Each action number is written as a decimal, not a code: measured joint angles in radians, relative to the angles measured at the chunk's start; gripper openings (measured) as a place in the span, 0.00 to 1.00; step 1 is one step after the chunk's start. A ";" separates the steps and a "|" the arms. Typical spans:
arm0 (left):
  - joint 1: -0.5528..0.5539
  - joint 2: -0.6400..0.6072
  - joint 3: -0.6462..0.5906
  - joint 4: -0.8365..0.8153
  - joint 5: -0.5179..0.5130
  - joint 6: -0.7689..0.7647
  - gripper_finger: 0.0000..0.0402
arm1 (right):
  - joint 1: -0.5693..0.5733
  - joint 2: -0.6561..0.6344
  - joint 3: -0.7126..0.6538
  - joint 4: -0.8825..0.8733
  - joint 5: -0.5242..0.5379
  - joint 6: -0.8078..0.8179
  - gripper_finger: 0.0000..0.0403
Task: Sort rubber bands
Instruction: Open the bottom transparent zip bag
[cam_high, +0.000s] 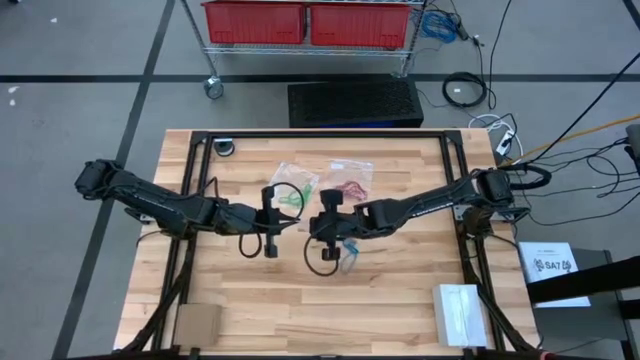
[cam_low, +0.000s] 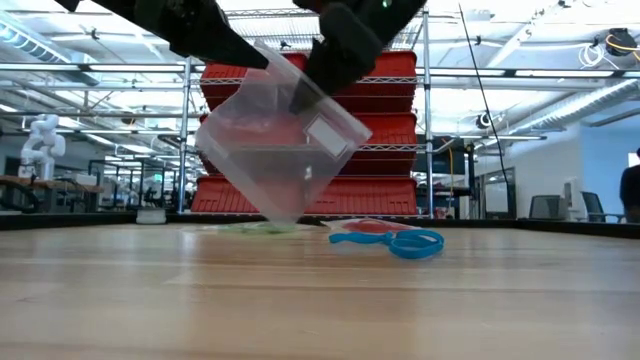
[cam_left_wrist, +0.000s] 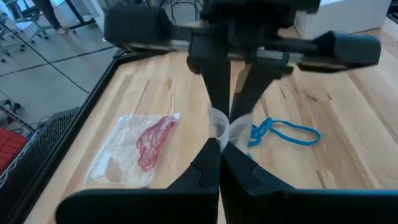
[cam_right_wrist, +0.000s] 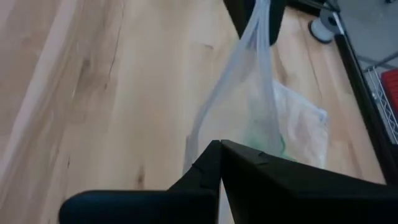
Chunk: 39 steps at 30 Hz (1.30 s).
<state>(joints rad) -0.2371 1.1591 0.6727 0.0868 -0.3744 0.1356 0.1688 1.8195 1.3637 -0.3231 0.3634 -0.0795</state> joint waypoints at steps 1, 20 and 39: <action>-0.001 0.000 0.000 0.000 0.000 0.000 0.00 | 0.000 -0.006 -0.021 0.020 0.000 -0.001 0.00; 0.002 0.051 -0.001 0.002 -0.002 -0.025 0.00 | -0.045 0.009 -0.133 0.319 -0.003 0.087 0.07; 0.001 0.049 -0.001 0.013 -0.004 -0.024 0.00 | -0.043 0.043 -0.133 0.384 -0.030 0.093 0.52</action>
<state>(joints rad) -0.2359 1.2083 0.6712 0.0996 -0.3786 0.1116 0.1253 1.8629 1.2308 0.0612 0.3332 0.0135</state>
